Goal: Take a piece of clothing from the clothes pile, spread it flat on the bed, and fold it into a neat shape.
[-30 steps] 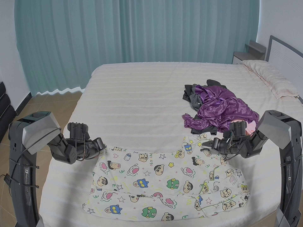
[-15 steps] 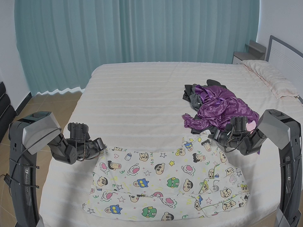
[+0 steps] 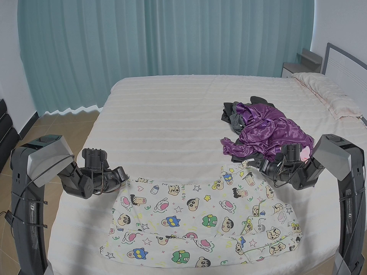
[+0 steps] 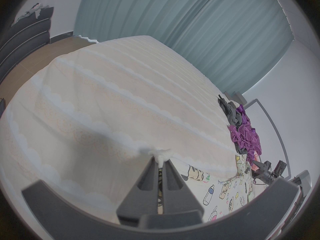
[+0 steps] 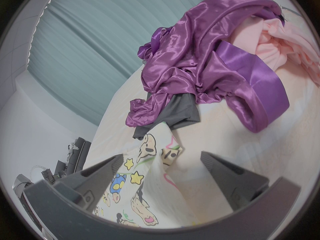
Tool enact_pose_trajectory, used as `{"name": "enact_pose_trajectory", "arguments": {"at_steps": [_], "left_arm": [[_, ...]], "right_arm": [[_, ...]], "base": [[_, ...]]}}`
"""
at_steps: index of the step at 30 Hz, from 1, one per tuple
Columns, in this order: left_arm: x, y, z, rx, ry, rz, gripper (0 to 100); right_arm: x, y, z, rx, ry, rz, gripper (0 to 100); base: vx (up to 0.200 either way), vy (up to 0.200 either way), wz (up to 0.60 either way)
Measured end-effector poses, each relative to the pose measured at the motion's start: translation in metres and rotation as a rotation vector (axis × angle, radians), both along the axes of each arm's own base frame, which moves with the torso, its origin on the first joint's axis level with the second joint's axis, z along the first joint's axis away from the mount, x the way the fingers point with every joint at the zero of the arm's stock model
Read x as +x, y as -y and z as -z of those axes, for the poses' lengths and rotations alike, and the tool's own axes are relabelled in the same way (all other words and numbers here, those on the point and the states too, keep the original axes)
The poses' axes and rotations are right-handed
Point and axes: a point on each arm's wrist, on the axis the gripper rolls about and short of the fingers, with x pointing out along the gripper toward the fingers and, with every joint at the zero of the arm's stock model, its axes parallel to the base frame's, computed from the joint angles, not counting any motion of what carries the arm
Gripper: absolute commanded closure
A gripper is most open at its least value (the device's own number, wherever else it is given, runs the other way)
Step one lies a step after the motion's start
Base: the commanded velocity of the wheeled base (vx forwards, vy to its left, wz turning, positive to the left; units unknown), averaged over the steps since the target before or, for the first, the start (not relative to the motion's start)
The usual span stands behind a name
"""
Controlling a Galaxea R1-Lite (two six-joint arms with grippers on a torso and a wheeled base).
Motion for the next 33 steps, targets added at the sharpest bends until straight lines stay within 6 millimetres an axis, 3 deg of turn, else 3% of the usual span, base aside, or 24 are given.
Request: {"name": "enact_pose_trajectory", "arguments": {"at_steps": [11,12,25,33], "left_arm": [[0.0,0.0,0.001,0.0,-0.004,0.0,100],[-0.001,0.0,0.002,0.0,-0.005,0.0,100],[0.0,0.0,0.002,0.001,-0.002,0.0,100],[0.001,-0.001,0.0,0.009,0.017,0.005,100]], "right_arm": [[-0.014,-0.007,0.007,-0.011,-0.005,-0.13,0],[-0.015,-0.009,0.008,-0.011,-0.008,-0.138,100],[-0.017,-0.006,0.015,0.005,-0.011,-0.128,100],[-0.021,-0.003,0.007,0.041,0.057,-0.102,100]], "base": [[0.0,0.0,0.0],[0.0,0.0,0.0],[0.0,0.0,0.0],[0.0,0.0,0.0]]}}
